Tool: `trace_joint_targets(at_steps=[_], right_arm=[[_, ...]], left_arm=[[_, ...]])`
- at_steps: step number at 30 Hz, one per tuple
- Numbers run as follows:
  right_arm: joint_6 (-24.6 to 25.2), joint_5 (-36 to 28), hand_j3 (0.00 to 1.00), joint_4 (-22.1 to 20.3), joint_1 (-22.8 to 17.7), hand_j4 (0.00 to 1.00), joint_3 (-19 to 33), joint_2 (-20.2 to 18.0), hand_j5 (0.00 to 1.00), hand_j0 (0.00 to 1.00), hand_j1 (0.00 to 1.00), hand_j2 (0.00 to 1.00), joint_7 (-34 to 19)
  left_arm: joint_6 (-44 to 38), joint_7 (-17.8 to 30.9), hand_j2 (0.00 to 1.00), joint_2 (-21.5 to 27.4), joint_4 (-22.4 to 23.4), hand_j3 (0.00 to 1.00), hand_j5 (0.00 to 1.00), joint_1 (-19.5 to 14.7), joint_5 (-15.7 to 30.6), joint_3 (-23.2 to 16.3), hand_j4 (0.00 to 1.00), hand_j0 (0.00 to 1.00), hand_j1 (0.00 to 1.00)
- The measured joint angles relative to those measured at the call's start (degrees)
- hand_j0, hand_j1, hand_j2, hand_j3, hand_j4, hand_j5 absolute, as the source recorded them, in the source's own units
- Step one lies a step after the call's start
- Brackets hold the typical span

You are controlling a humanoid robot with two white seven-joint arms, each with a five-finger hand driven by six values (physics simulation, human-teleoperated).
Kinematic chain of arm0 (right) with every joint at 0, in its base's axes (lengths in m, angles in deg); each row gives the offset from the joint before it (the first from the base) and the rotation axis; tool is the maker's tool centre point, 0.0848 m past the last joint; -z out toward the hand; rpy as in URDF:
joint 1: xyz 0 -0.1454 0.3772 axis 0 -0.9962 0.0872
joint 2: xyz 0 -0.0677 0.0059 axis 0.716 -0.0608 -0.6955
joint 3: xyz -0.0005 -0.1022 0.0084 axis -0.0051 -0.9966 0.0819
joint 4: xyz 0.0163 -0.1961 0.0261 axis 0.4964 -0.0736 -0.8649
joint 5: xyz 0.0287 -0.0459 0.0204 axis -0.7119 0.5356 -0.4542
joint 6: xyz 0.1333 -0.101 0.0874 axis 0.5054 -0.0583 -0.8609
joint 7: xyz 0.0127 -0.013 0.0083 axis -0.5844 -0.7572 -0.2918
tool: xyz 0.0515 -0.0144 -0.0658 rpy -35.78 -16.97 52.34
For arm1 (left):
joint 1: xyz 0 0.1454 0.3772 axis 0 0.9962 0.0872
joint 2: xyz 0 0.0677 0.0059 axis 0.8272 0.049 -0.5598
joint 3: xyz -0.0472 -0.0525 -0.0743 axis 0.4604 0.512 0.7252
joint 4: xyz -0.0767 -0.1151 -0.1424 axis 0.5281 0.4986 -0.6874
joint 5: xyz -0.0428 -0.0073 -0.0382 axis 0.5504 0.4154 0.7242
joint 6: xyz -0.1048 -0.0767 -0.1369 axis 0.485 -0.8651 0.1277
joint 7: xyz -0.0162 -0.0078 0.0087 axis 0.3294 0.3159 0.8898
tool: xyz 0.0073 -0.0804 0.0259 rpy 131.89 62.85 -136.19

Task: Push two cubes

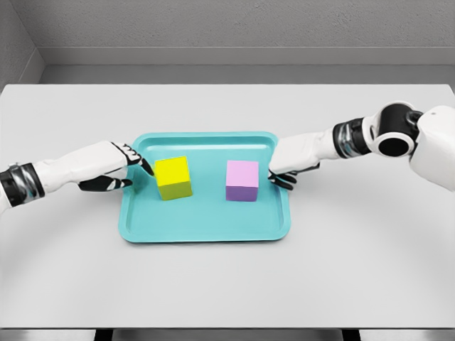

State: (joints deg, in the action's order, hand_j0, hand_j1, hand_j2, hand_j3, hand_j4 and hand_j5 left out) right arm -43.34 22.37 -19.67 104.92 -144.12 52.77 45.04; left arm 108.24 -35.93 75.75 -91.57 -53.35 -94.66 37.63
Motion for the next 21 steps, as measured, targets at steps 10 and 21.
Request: trace_joint_targets(at_steps=[10, 21], right_arm=[[0.0, 0.2, 0.13, 0.2, 0.3, 0.13, -1.0, 1.0, 0.13, 0.13, 0.13, 0.13, 0.0], [0.0, 0.3, 0.13, 0.3, 0.9, 0.13, -1.2, 2.5, 0.13, 0.13, 0.13, 0.13, 0.0]], left_arm=[[0.0, 0.1, 0.60, -0.8, 3.5, 0.60, 0.60, -1.1, -0.2, -0.4, 0.60, 0.60, 0.60], [0.0, 0.3, 0.60, -1.9, 3.5, 0.60, 0.60, -1.3, -0.5, -0.6, 0.60, 0.60, 0.60]])
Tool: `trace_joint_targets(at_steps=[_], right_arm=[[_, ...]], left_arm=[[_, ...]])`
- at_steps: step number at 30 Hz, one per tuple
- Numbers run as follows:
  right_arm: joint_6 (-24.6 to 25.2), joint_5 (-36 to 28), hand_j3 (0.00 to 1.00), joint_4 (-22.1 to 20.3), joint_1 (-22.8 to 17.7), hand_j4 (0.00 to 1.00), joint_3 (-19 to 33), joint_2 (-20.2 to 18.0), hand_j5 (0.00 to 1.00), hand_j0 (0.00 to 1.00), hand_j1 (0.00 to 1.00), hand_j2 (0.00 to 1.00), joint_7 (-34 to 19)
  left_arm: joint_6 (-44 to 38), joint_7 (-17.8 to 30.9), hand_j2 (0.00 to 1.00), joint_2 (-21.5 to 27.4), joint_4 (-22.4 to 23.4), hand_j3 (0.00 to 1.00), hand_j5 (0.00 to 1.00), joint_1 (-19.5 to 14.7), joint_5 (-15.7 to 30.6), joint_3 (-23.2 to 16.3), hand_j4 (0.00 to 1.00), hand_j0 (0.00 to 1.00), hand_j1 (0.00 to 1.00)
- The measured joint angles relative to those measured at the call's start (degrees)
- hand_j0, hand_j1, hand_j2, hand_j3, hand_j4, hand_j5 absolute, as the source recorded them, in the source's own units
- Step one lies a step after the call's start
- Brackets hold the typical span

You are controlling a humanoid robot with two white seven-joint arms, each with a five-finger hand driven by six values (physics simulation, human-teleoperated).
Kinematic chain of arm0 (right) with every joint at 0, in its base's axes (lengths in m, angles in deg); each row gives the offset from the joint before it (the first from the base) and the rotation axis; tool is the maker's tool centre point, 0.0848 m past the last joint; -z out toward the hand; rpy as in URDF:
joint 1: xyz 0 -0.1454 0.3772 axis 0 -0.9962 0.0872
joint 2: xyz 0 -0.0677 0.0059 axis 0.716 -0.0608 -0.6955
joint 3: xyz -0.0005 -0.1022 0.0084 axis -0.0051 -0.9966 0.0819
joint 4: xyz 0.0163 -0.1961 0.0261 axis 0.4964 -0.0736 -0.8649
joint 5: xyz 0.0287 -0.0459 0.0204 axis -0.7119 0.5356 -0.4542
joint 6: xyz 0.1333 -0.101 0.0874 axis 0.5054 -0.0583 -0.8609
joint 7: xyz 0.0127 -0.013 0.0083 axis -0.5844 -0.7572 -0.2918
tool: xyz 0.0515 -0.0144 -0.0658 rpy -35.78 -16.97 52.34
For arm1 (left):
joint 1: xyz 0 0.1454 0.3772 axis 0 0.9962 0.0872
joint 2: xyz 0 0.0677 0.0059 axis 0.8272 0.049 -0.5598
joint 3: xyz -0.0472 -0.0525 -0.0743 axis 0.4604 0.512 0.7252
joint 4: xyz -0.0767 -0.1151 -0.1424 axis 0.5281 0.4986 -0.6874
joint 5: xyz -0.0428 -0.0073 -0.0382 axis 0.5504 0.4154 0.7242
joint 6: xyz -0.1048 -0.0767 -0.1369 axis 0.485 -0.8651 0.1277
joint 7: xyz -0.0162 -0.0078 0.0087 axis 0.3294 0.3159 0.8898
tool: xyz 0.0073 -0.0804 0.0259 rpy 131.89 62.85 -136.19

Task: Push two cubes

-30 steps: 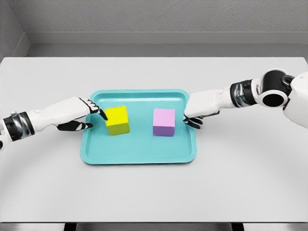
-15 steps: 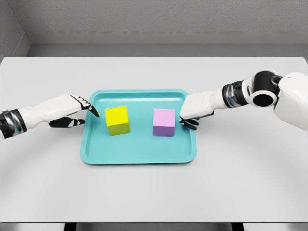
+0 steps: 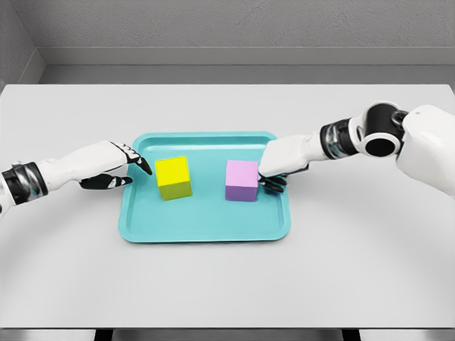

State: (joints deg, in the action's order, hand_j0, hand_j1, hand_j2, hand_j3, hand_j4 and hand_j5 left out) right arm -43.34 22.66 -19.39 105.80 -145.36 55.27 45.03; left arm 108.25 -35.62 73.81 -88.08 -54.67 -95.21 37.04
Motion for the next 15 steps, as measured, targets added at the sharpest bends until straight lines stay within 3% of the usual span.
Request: trace_joint_targets(at_steps=[15], right_arm=[[0.0, 0.3, 0.13, 0.2, 0.1, 0.13, 0.0, 1.1, 0.13, 0.13, 0.13, 0.13, 0.0]], left_arm=[[0.0, 2.2, 0.59, -1.0, -0.7, 0.59, 0.59, -0.7, -0.7, -0.4, 0.59, 0.59, 0.59]])
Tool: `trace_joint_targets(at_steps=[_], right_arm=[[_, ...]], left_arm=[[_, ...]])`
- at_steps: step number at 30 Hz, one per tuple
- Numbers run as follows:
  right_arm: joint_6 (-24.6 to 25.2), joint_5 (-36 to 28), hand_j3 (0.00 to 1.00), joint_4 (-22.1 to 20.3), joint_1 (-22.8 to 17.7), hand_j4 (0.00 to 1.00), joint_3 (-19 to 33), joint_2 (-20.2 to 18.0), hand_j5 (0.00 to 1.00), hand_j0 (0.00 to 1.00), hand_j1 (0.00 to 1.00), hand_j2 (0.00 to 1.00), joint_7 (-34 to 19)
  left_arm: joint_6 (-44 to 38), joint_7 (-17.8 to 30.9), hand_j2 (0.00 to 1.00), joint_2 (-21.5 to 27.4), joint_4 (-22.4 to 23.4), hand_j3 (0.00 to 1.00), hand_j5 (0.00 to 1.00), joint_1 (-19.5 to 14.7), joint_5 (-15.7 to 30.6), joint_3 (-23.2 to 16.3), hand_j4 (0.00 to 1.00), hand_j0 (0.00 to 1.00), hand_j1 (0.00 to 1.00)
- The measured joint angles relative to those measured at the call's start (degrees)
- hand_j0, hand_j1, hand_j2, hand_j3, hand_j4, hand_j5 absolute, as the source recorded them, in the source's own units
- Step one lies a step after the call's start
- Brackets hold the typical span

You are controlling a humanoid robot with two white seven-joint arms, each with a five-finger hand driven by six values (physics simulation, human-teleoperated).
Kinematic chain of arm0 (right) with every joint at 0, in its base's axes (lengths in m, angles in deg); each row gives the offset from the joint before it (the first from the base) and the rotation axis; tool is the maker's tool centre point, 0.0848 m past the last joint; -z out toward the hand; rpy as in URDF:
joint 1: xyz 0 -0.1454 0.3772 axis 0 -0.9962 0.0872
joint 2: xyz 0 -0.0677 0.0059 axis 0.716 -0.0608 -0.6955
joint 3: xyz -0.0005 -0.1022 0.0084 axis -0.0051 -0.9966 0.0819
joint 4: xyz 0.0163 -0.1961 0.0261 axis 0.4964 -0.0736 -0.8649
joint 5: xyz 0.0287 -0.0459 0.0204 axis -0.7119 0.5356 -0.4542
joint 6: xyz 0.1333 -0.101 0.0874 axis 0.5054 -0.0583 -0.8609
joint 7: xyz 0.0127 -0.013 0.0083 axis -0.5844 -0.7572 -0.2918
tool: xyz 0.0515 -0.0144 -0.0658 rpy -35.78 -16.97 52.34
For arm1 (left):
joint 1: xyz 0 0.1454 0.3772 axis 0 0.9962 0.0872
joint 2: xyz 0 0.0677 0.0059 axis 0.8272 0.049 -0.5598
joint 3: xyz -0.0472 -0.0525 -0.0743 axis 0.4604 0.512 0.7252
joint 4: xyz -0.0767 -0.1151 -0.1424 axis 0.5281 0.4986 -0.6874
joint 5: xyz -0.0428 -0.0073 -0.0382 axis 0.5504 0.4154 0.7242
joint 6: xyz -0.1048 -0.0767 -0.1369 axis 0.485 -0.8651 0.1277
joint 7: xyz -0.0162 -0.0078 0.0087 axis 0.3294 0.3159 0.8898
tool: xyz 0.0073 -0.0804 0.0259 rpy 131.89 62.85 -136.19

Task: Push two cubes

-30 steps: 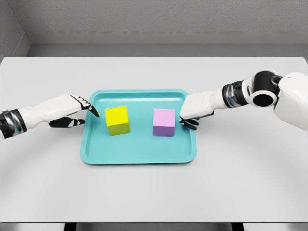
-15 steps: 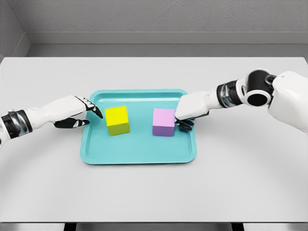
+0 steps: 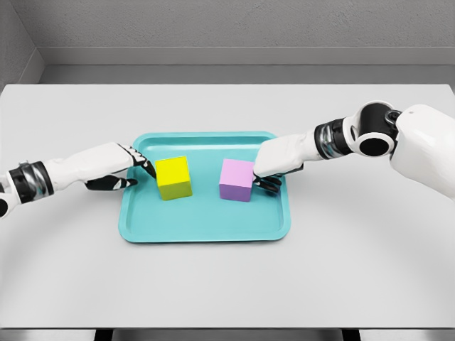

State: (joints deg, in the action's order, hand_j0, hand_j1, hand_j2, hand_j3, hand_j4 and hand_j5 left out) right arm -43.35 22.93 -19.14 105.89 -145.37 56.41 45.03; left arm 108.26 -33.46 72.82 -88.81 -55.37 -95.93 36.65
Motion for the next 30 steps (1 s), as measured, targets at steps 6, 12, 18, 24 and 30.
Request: trace_joint_targets(at_steps=[6, 12, 18, 24, 30], right_arm=[[0.0, 0.0, 0.13, 0.6, 0.4, 0.13, 0.1, 0.8, 0.13, 0.13, 0.13, 0.13, 0.0], [0.0, 0.0, 0.13, 1.8, 0.4, 0.13, 0.1, 1.4, 0.13, 0.13, 0.13, 0.13, 0.0], [0.0, 0.0, 0.13, 2.4, 0.4, 0.13, 0.3, 1.6, 0.13, 0.13, 0.13, 0.13, 0.0], [0.0, -0.2, 0.13, 2.6, 0.4, 0.13, 0.4, 1.8, 0.13, 0.13, 0.13, 0.13, 0.0], [-0.1, -0.1, 0.13, 1.7, 0.4, 0.13, 0.0, 1.3, 0.13, 0.13, 0.13, 0.13, 0.0]], left_arm=[[-0.2, 0.0, 0.59, -0.7, -0.1, 0.59, 0.59, -0.3, 0.3, -0.9, 0.59, 0.59, 0.59], [0.0, 0.2, 0.59, -1.7, 0.0, 0.59, 0.59, -1.1, 0.0, -1.2, 0.59, 0.59, 0.59], [-0.5, 0.2, 0.59, -2.9, 0.4, 0.59, 0.59, -2.0, 0.9, -2.7, 0.59, 0.59, 0.59], [-0.4, 0.7, 0.59, -3.7, 0.5, 0.59, 0.59, -2.3, 0.7, -3.1, 0.59, 0.59, 0.59], [-0.5, 1.4, 0.59, -4.3, 0.7, 0.59, 0.59, -3.0, 0.5, -3.1, 0.59, 0.59, 0.59]])
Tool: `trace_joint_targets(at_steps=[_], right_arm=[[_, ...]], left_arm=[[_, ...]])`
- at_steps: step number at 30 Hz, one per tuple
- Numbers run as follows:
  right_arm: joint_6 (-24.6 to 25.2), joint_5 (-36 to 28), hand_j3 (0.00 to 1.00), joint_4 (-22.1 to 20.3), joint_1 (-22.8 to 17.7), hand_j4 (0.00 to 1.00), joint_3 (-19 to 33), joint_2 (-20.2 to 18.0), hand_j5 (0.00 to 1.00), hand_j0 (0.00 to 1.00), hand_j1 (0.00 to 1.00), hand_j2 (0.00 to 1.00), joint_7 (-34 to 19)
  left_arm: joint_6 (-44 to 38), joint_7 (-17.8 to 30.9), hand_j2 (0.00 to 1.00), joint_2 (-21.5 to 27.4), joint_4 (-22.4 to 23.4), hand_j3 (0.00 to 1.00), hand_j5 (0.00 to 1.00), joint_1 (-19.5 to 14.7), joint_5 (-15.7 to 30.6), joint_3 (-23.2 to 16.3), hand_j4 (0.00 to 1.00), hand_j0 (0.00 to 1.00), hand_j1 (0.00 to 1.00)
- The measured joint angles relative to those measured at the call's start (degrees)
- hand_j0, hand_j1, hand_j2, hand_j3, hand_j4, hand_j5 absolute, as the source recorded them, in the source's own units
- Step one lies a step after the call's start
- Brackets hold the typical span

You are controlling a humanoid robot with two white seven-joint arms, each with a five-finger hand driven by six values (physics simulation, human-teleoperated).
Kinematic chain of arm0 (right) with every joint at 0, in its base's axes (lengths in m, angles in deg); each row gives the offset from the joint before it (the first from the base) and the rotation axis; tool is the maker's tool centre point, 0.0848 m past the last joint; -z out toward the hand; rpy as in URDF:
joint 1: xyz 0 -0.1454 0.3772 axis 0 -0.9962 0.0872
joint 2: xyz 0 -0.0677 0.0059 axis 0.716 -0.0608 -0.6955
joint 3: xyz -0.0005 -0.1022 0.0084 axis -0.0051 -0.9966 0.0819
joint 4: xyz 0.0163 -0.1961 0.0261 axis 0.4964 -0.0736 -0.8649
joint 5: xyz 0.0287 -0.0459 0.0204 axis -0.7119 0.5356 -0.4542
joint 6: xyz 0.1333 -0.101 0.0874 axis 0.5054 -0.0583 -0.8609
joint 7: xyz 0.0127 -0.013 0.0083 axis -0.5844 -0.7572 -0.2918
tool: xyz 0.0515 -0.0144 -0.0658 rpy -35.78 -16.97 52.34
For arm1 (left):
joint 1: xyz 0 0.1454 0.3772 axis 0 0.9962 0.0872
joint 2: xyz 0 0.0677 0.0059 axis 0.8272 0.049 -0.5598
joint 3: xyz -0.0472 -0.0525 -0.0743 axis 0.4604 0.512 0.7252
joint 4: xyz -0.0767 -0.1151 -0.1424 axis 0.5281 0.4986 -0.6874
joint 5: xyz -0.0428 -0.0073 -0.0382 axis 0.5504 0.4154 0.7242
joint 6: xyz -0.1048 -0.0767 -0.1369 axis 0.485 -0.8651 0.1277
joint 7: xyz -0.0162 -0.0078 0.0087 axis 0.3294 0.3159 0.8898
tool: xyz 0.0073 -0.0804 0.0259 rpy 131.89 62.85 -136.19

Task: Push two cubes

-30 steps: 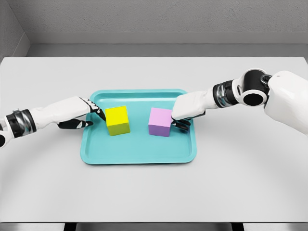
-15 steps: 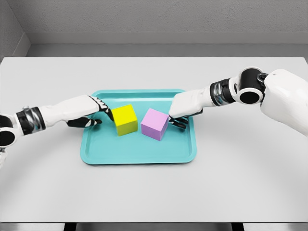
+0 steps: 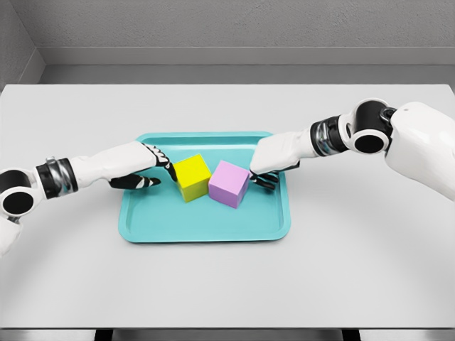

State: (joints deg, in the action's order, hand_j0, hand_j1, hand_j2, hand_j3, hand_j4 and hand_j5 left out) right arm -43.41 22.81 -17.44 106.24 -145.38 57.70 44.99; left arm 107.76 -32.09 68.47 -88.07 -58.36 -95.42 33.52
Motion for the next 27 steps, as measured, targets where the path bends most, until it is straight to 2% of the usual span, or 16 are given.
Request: trace_joint_targets(at_steps=[9, 17, 21, 24, 27], right_arm=[[0.1, -0.5, 0.13, -0.2, -0.2, 0.13, -1.4, 0.0, 0.13, 0.13, 0.13, 0.13, 0.0], [0.1, -0.4, 0.13, 0.4, 0.6, 0.13, 0.4, -0.6, 0.13, 0.13, 0.13, 0.13, 0.1], [0.1, -0.3, 0.13, -0.2, 1.3, 0.13, 0.6, -2.6, 0.13, 0.13, 0.13, 0.13, 0.1], [0.1, -0.3, 0.13, -3.1, 1.8, 0.13, -0.2, -5.2, 0.13, 0.13, 0.13, 0.13, 0.1], [0.1, -0.3, 0.13, -4.6, 1.9, 0.13, -2.5, -6.2, 0.13, 0.13, 0.13, 0.13, 0.1]], left_arm=[[0.5, 0.5, 0.59, -1.3, 1.8, 0.59, 0.59, -1.1, -0.7, -0.2, 0.59, 0.59, 0.59], [0.2, 1.0, 0.58, -2.0, 3.2, 0.58, 0.58, -1.8, 0.0, -0.9, 0.58, 0.58, 0.58], [0.1, 1.0, 0.58, -2.0, 3.3, 0.58, 0.58, -1.8, 0.3, -1.0, 0.58, 0.58, 0.58], [0.2, 1.0, 0.58, -1.9, 3.2, 0.58, 0.58, -1.8, 0.2, -1.0, 0.58, 0.58, 0.58], [0.4, 1.0, 0.58, -1.3, 3.1, 0.58, 0.58, -1.4, 0.1, -0.9, 0.58, 0.58, 0.58]])
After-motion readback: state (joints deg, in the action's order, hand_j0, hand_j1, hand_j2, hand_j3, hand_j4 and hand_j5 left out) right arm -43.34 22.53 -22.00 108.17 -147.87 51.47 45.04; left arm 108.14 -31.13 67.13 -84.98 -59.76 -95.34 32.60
